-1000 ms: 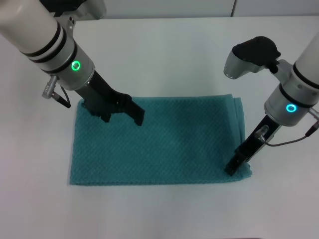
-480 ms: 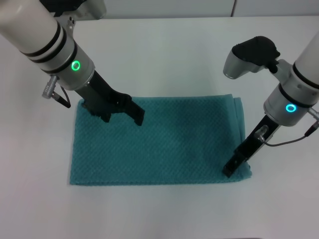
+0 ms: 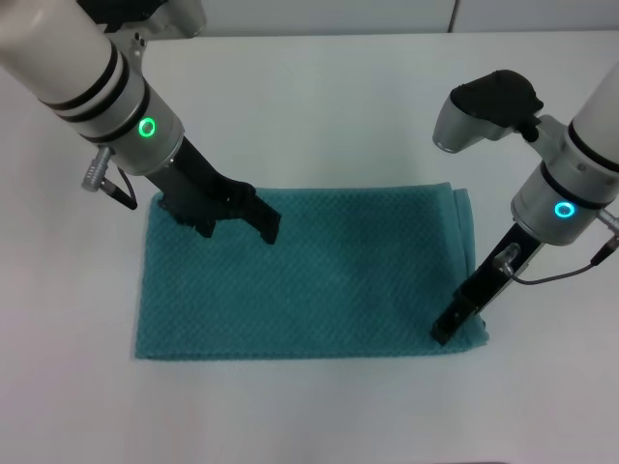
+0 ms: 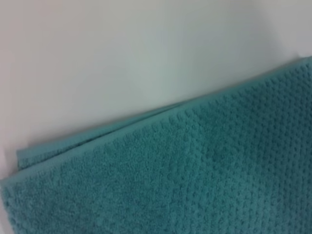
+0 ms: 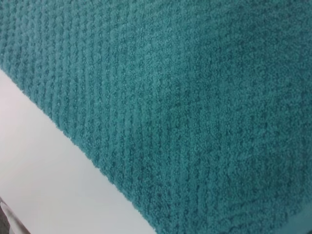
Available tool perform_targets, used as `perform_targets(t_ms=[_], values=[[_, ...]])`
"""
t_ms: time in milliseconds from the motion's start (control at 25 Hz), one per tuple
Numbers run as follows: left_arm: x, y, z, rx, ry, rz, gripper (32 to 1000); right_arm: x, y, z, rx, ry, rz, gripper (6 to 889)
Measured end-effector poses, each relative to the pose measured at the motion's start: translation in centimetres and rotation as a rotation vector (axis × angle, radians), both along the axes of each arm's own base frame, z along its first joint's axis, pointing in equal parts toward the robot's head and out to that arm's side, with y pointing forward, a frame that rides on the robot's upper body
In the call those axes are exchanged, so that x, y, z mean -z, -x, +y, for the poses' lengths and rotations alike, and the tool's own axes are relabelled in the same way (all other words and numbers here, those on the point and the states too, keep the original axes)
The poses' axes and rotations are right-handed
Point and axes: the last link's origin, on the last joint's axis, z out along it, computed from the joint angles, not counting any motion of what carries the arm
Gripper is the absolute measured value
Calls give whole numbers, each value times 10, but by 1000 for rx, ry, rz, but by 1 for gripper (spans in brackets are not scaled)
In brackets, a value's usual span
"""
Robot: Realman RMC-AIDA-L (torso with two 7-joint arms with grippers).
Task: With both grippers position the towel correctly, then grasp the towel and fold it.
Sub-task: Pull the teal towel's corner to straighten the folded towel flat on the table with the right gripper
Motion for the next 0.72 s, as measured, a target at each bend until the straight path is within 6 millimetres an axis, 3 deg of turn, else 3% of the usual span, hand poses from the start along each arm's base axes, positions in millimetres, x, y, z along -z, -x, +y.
perform_targets(t_ms=[400,720], values=[[0,2,0,-4,-1,1,939,-2,1,1,-1,3,0,856],[-1,9,-3,-19,-3,4,938,-21,14,11,-25,-26,14,855]])
